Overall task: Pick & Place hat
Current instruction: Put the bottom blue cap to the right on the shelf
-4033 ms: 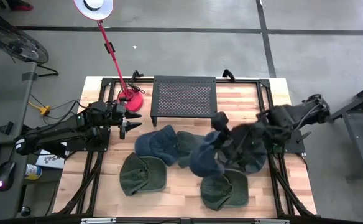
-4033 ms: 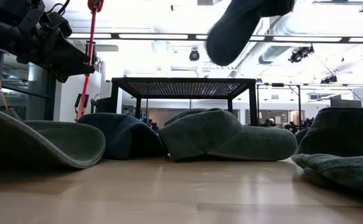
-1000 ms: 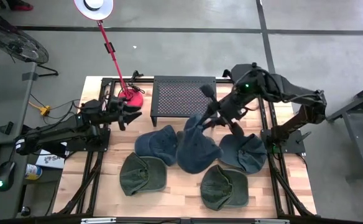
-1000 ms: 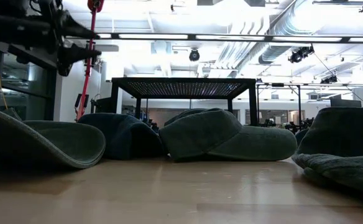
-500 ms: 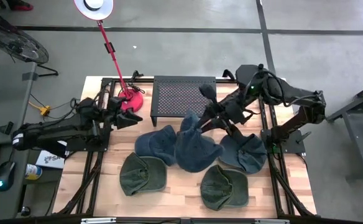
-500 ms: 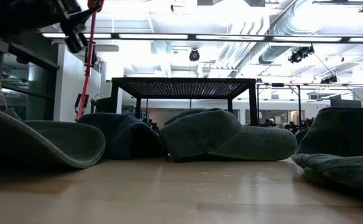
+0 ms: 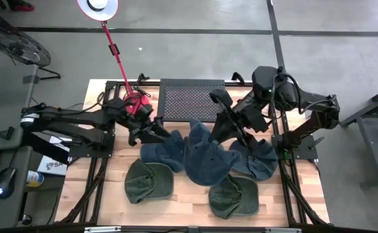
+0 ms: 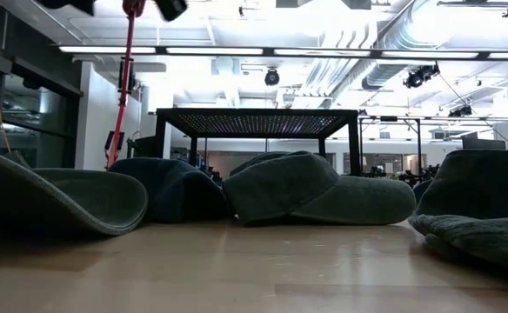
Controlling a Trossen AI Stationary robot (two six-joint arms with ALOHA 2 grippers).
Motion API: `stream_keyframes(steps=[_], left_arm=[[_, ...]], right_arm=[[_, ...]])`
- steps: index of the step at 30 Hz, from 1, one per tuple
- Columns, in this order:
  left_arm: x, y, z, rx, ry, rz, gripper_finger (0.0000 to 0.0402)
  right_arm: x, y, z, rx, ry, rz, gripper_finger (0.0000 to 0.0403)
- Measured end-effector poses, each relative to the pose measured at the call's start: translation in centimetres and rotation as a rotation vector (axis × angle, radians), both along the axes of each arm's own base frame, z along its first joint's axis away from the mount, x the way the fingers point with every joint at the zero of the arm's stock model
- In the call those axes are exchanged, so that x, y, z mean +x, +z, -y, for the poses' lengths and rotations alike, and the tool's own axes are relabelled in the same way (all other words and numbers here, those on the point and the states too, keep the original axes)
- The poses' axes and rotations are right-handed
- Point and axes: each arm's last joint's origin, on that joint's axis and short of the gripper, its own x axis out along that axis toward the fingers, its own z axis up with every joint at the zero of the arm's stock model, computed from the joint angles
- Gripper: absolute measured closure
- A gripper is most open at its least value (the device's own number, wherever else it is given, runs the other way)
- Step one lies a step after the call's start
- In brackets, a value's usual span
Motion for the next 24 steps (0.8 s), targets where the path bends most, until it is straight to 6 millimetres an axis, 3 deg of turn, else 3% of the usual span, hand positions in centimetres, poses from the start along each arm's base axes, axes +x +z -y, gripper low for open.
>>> stream_keyframes(steps=[12,24], left_arm=[[6.1,1.6,1.6,0.045,-0.054,-0.004,0.0197],[7.1,3.2,2.3,0.072,-0.033,0.051,0.0197]], right_arm=[[-0.5,0.5,-0.1,-0.001,0.065,0.026,0.037],[-0.9,0.8,-0.1,0.001,0.069,0.033,0.037]])
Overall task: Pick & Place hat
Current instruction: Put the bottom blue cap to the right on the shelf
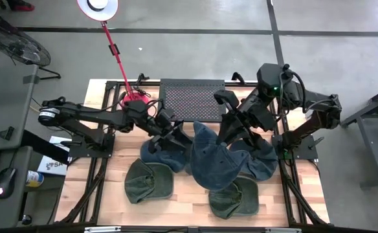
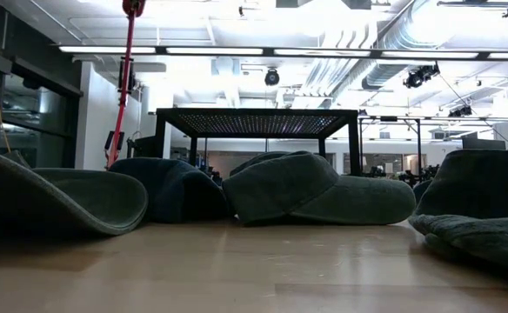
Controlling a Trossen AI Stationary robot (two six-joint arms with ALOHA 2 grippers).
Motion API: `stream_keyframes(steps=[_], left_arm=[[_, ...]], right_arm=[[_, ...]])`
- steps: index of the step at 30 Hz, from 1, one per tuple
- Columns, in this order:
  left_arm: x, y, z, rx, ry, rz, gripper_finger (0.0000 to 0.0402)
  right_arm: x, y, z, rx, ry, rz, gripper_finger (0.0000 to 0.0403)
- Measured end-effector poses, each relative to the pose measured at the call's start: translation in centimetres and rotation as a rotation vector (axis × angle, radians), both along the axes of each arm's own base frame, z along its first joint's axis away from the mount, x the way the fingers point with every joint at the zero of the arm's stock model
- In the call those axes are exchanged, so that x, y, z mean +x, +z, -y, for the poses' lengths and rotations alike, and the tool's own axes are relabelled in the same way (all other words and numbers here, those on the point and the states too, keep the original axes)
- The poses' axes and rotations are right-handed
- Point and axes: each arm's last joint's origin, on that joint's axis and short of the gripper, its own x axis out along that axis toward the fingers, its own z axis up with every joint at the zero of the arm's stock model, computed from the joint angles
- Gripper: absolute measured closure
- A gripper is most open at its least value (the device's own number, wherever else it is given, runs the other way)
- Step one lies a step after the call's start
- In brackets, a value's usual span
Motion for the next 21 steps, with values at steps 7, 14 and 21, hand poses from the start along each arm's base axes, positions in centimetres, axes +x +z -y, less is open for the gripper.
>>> stream_keyframes(steps=[7,14,21], left_arm=[[0.02,-0.01,0.01,0.0,0.015,0.002,0.0197],[-0.14,0.39,0.92,-0.003,0.0,0.048,0.0197],[-0.12,0.39,0.9,-0.007,0.021,0.048,0.0197]], right_arm=[[0.0,0.03,0.0,0.005,0.0,-0.002,0.037],[0.03,0.11,0.27,0.001,-0.01,0.011,0.037],[0.02,0.15,0.29,-0.005,-0.011,0.025,0.037]])
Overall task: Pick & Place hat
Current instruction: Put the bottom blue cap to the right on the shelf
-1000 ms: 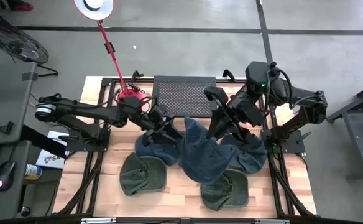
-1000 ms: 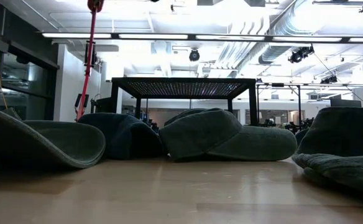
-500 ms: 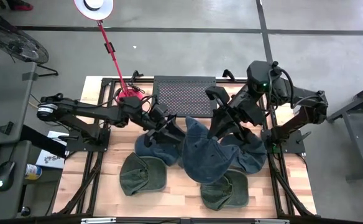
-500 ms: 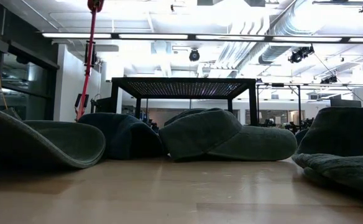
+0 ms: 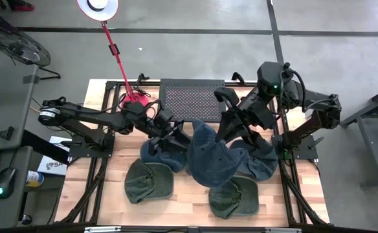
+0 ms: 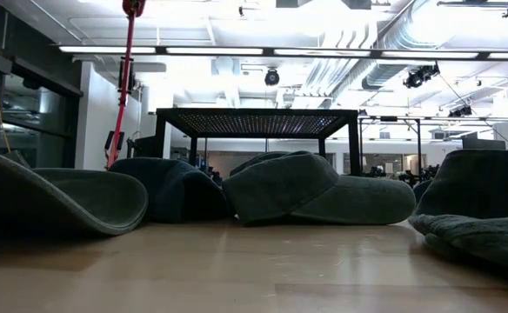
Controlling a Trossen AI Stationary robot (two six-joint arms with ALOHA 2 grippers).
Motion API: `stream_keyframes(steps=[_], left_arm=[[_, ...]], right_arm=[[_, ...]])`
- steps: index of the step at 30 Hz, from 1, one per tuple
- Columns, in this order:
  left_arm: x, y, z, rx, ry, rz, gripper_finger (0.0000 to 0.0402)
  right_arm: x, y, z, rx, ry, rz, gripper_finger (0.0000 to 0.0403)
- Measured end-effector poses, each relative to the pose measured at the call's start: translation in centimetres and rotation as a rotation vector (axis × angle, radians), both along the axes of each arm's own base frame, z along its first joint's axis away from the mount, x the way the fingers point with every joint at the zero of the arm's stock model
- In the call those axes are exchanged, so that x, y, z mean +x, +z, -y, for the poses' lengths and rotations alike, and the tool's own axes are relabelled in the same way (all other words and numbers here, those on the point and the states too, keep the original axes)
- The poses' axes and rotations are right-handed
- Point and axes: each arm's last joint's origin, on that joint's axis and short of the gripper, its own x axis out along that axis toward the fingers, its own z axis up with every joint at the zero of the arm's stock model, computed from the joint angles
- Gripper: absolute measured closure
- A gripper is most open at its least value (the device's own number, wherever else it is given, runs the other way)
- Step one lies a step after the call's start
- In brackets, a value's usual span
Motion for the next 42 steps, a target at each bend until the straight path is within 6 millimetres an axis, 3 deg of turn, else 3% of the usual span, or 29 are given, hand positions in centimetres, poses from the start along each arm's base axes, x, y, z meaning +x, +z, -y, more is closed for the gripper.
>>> stream_keyframes(steps=[13,24,29,38,42], left_arm=[[0.7,-0.6,1.8,-0.016,-0.037,0.029,0.0197],[0.8,-0.7,1.9,-0.034,-0.046,0.013,0.0202],[0.8,-0.7,1.9,-0.031,-0.057,0.013,0.0249],[0.7,-0.7,2.0,0.028,-0.082,0.051,0.0382],[0.7,-0.7,2.0,0.043,-0.087,0.059,0.0386]], right_arm=[[0.1,0.1,1.0,0.005,-0.044,0.012,0.037],[0.2,0.1,1.5,0.025,-0.059,-0.012,0.037],[0.2,-0.1,1.5,0.027,-0.077,-0.03,0.037],[0.3,-0.4,1.6,0.032,-0.101,-0.066,0.037],[0.3,-0.4,1.6,0.053,-0.1,-0.092,0.037]])
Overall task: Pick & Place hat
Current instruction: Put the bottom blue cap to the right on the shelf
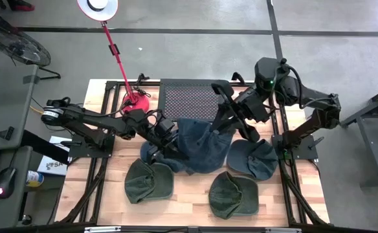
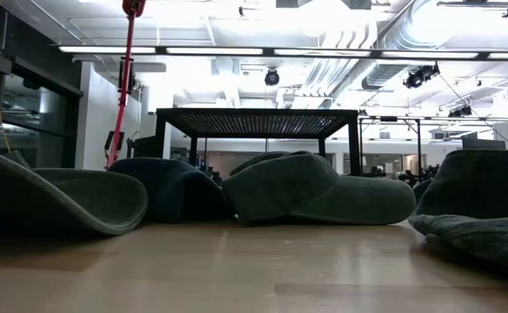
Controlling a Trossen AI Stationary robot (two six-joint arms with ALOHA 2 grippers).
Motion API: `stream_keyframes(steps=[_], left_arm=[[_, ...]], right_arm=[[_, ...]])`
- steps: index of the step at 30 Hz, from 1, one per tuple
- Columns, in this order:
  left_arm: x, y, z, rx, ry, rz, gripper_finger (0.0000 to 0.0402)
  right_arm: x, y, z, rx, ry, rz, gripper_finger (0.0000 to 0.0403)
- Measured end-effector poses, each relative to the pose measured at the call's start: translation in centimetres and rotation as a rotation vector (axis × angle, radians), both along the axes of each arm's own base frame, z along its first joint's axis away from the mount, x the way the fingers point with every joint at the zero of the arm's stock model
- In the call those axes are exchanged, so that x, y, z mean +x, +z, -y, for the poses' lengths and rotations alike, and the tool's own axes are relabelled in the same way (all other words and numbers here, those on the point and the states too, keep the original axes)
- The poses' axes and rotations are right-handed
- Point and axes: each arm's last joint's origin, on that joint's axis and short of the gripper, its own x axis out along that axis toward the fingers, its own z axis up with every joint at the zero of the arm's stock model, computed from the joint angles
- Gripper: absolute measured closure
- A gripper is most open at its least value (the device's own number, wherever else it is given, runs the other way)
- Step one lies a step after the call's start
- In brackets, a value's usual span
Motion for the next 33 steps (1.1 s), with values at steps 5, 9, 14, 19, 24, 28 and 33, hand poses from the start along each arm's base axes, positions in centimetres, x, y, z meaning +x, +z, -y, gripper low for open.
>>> stream_keyframes(steps=[5,9,14,19,24,28,33], left_arm=[[0.0,0.0,0.0,0.027,0.003,0.017,0.0394],[0.0,-0.1,0.0,0.044,0.004,0.015,0.0394],[0.1,-0.3,-0.1,0.08,0.017,0.016,0.0396],[0.2,-0.7,-0.1,0.101,0.029,-0.013,0.0396],[0.4,-1.2,-0.5,0.112,0.059,-0.065,0.0396],[0.6,-1.5,-1.4,0.126,0.089,-0.092,0.0396],[0.3,-1.4,-2.6,0.167,0.127,-0.11,0.0396]], right_arm=[[0.1,0.0,0.1,0.079,-0.071,-0.062,0.033],[0.2,0.2,0.3,0.16,-0.126,-0.11,0.0301],[-0.2,0.5,0.4,0.253,-0.196,-0.164,0.0292],[-2.0,1.5,0.7,0.294,-0.306,-0.13,0.029],[-4.0,2.4,1.0,0.326,-0.407,-0.108,0.0289],[-5.5,2.7,1.3,0.434,-0.511,-0.158,0.0289],[-7.1,2.0,1.5,0.486,-0.627,-0.275,0.0289]])
